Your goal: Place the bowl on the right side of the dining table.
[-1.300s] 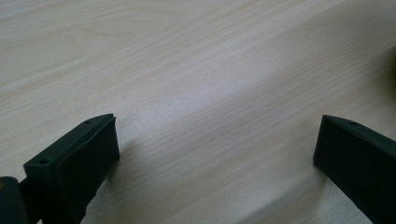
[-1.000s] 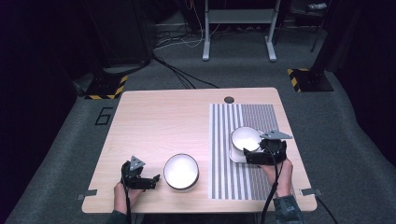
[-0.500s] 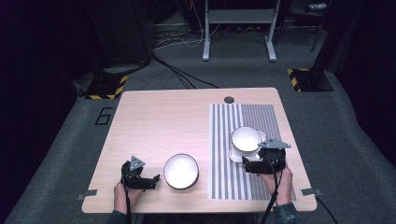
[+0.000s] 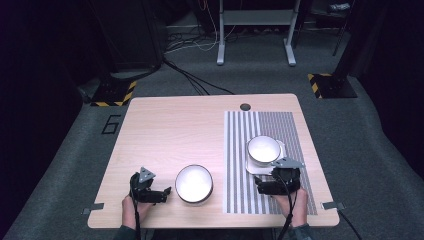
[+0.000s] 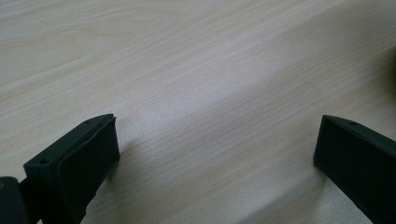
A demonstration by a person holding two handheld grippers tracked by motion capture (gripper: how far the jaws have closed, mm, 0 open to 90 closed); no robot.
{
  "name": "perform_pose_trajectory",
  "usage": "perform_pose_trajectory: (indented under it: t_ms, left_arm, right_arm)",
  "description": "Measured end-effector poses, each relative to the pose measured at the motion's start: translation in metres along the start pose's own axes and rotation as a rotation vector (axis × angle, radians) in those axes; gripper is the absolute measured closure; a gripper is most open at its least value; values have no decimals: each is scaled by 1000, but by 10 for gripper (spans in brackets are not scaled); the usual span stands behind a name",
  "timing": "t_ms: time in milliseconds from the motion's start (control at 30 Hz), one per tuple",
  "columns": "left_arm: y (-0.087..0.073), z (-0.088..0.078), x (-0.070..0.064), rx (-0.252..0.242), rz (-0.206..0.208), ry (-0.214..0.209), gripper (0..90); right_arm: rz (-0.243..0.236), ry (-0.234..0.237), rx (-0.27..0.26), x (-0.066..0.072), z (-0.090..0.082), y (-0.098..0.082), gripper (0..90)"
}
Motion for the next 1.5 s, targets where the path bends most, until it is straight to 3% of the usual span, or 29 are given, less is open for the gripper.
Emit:
perform_pose_trajectory:
  t_ms: [467,900,1300,1400,1500]
  left_arm:
    - [0,0,0,-1,2,-1,0]
    - [0,0,0,-1,1,-1,0]
    - [0,0,0,-1,2,0,0]
    - [0,0,0,-2,0,-1,0]
    - [0,0,0,-2,-1,1,0]
  right_arm:
    - [-13,46,45,25,20,-24,33]
    - [-66,9,85,41,38,-43,33]
    - [-84,-21,126,33,50,-57,24]
    - [-42,13,104,30,52,-60,18]
    - [-42,17,64,29,53,-61,0]
Point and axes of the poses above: each handheld gripper's, and its own axes: z roughly forward along the jaws, y roughly out of its top, x roughly to its left, the point moved 10 cm from there along z, roughly forward along the jaws, and after that the axes turned 4 degrees about z, right-handed, at the moved point
